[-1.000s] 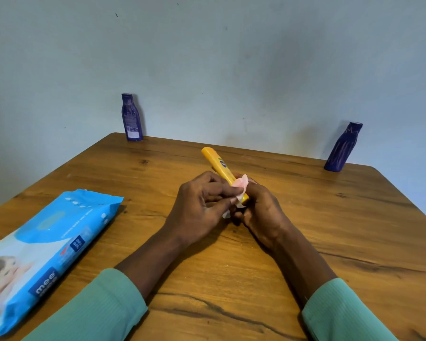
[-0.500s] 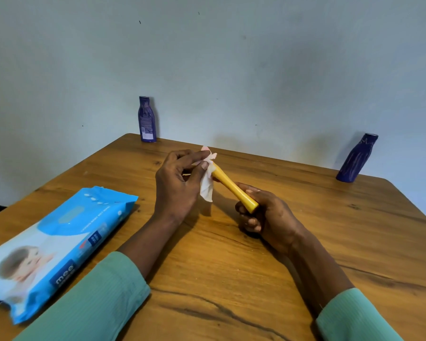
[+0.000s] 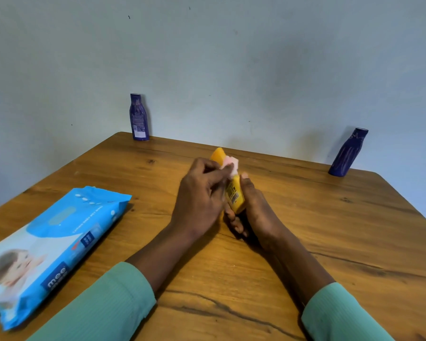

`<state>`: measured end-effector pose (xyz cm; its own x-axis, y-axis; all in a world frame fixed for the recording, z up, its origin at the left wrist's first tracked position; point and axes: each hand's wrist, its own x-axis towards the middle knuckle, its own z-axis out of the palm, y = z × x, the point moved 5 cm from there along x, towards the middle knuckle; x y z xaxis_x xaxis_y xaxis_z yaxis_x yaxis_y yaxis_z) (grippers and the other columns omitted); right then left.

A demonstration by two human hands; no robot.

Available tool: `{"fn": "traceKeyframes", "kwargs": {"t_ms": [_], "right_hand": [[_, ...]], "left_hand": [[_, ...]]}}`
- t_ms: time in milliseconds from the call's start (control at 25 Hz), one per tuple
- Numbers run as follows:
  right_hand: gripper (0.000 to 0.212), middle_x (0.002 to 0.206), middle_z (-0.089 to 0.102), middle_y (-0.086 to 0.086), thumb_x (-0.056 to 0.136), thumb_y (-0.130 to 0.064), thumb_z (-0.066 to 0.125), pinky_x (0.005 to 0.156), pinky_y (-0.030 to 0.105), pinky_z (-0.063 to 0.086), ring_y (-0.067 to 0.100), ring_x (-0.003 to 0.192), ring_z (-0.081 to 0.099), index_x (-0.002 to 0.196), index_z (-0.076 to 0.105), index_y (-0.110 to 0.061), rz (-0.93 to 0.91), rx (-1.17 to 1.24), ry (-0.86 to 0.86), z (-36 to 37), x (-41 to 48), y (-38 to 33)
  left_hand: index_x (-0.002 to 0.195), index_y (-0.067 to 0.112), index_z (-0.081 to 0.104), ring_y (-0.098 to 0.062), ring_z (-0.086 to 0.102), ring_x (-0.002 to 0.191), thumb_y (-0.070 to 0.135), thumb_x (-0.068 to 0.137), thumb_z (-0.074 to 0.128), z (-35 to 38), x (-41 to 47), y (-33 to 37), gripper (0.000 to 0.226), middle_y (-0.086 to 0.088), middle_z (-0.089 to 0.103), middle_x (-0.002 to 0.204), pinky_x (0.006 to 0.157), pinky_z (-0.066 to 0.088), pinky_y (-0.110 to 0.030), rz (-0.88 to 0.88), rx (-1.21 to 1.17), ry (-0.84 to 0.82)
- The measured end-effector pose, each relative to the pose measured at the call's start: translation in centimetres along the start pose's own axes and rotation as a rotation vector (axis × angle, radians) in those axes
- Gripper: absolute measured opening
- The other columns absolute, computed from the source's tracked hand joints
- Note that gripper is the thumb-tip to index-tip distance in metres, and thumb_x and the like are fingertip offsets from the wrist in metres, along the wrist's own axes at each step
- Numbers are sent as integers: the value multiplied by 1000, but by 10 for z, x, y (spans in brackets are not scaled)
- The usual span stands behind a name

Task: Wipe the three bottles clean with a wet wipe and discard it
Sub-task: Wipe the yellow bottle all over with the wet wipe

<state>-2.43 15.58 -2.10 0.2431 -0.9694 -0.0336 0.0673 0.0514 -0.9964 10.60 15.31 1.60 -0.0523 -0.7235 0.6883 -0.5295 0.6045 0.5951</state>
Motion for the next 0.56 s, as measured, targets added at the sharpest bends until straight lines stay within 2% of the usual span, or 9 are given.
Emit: {"fn": "traceKeyframes", "kwargs": {"t_ms": [160,280,360,440,560], "right_hand": [[77,52,54,7,101,-72,19,37,21,34,15,35,41,126,62,-13,-12,111,110,-13,1,1],[82,52,52,8,101,-72,19,36,21,32,14,33,39,121,65,-7,-1,199,108,-15,1,0],[80,54,47,7,101,-73,24,36,20,26,14,35,35,108,66,-5,41,226,51,-12,2,1],[72,57,44,5,102,-70,30,37,21,21,12,38,32,103,63,-6,81,230,-23,-9,1,3],[70,59,45,1,104,-62,32,40,19,24,8,42,34,126,54,1,116,208,-79,-7,-3,3]], "left_hand": [[132,21,73,-10,60,104,14,99,68,17,-10,19,34,0,59,111,84,58,-29,130,-46,-153],[129,21,75,-10,60,105,10,97,70,16,-10,20,35,-1,60,109,83,57,-30,198,-83,-234],[130,23,74,-10,60,97,9,95,71,10,-5,17,37,-1,60,105,78,54,-24,235,-22,-195],[132,23,71,-8,59,90,9,95,71,-3,4,6,39,1,59,102,71,50,-14,176,13,-82],[133,21,70,-10,62,91,12,96,72,-26,15,-18,38,0,62,104,68,54,-16,37,12,85]]}}
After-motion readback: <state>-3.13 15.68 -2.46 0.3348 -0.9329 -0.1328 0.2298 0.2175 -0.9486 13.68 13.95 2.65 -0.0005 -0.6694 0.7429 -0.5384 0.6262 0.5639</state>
